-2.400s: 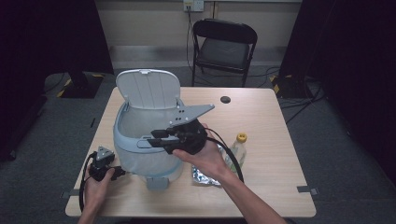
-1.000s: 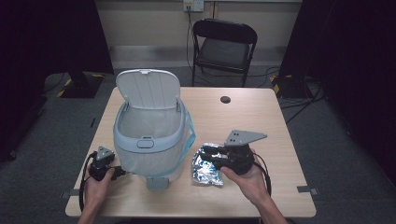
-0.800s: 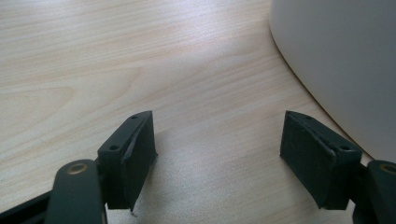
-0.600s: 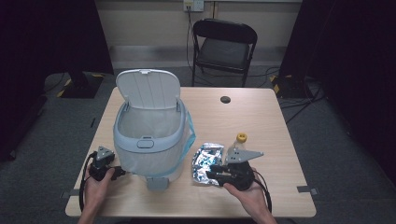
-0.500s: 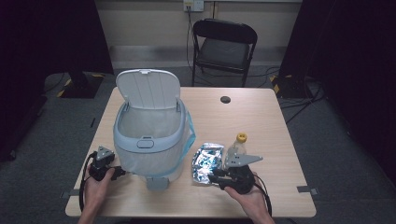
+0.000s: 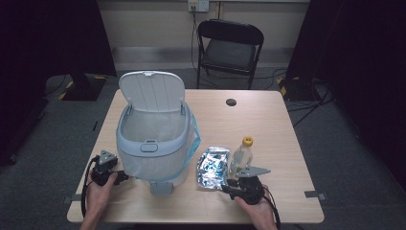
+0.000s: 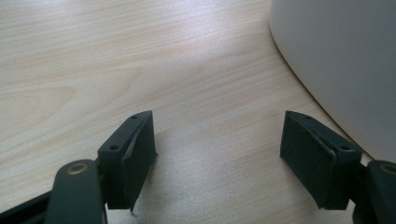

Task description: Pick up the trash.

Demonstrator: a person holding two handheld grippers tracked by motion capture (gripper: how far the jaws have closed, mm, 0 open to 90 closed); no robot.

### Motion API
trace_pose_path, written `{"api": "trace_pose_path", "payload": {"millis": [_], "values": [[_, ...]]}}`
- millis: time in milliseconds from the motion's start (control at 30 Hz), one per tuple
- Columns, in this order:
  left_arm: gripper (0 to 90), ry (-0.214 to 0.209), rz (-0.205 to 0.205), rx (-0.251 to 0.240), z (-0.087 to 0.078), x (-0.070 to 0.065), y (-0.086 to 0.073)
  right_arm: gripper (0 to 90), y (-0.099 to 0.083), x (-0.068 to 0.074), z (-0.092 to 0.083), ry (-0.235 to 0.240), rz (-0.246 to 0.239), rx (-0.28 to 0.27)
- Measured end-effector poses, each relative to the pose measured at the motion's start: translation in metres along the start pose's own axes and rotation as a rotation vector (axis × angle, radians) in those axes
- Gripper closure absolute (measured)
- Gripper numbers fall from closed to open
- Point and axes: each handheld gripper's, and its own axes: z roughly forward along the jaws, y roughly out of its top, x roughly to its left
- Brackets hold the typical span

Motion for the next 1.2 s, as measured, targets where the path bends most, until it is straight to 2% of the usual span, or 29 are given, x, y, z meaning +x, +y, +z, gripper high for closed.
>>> {"api": "trace_pose_path", "payload": {"millis": [267, 467, 700, 800, 900, 1000, 1133, 1200], "values": [[26.0, 0.000, 0.000, 0.000, 0.000, 0.000, 0.000, 60.2, -0.001, -0.004, 0.012, 0.010, 0.018, 0.016], [26.0, 0.000, -0.001, 0.000, 0.000, 0.000, 0.000, 56.4, 0.005, -0.002, 0.022, 0.019, -0.003, 0.027], [26.0, 0.000, -0.001, 0.000, 0.000, 0.000, 0.000, 53.0, 0.005, 0.003, 0.024, -0.009, 0.032, -0.005], [26.0, 0.000, 0.000, 0.000, 0.000, 0.000, 0.000, 52.1, 0.007, 0.004, 0.027, -0.016, 0.042, -0.001], [26.0, 0.000, 0.000, 0.000, 0.000, 0.000, 0.000, 50.5, 0.008, 0.008, 0.031, -0.028, 0.027, 0.008], [26.0, 0.000, -0.001, 0.000, 0.000, 0.000, 0.000, 50.7, 0.012, 0.016, 0.029, -0.018, 0.006, -0.013], [26.0, 0.000, 0.000, 0.000, 0.000, 0.000, 0.000, 56.7, 0.019, 0.022, 0.030, -0.001, -0.013, -0.049], [25.9, 0.000, 0.000, 0.000, 0.000, 0.000, 0.000, 60.1, 0.025, 0.024, 0.035, 0.012, -0.014, -0.044]]}}
